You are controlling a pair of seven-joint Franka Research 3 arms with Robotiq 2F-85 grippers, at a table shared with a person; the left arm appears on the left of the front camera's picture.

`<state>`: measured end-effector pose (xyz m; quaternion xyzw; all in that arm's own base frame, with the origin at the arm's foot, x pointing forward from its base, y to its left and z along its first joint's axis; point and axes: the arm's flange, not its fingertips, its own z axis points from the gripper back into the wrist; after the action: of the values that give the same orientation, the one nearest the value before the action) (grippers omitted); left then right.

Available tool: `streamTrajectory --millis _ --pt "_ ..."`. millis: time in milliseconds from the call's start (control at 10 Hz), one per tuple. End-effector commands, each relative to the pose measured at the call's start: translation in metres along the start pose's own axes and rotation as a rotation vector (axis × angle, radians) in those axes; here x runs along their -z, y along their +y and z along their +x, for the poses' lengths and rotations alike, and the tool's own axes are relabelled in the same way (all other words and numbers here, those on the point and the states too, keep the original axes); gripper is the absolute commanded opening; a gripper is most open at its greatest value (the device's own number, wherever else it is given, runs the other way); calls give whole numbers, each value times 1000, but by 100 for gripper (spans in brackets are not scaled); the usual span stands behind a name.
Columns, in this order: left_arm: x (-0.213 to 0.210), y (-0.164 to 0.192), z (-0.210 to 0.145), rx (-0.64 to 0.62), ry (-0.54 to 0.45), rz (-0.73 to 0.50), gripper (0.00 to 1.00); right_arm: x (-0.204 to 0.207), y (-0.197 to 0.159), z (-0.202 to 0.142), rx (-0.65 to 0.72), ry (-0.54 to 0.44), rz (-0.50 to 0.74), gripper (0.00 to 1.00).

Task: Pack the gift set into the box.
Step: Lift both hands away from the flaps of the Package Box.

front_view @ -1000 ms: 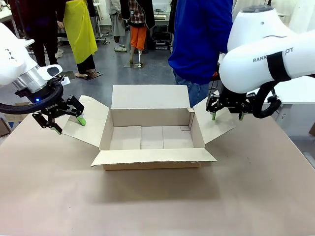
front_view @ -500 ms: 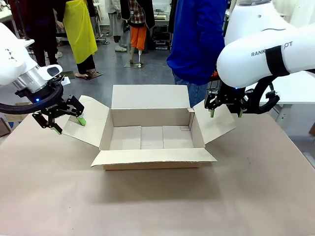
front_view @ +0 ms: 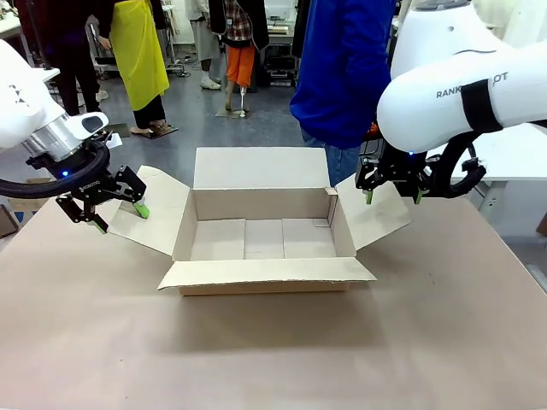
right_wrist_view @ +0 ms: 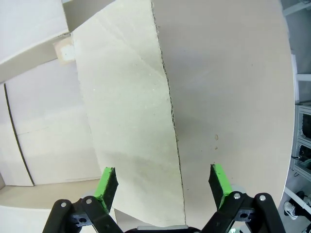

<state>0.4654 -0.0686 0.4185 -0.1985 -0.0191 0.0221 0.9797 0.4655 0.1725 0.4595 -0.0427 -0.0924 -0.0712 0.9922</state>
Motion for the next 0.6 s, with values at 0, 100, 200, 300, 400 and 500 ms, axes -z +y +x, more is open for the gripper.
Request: streamTrajectory --millis 0,100,200,300,400,500 --pt "-1 0 0 -8 -2 13 100 -1 1 3 5 -10 -22 100" --pt "-1 0 0 -8 -2 13 100 -1 1 3 5 -10 -22 100" --pt "-1 0 0 -8 -2 13 100 -1 1 3 5 -10 -22 100" --pt "-1 0 0 -8 -2 13 100 -1 1 3 5 -10 -22 100" --pt "-1 0 0 -8 -2 13 100 -1 1 3 5 -10 -22 100" --pt "-1 0 0 -8 -2 13 100 -1 1 3 5 -10 -22 100"
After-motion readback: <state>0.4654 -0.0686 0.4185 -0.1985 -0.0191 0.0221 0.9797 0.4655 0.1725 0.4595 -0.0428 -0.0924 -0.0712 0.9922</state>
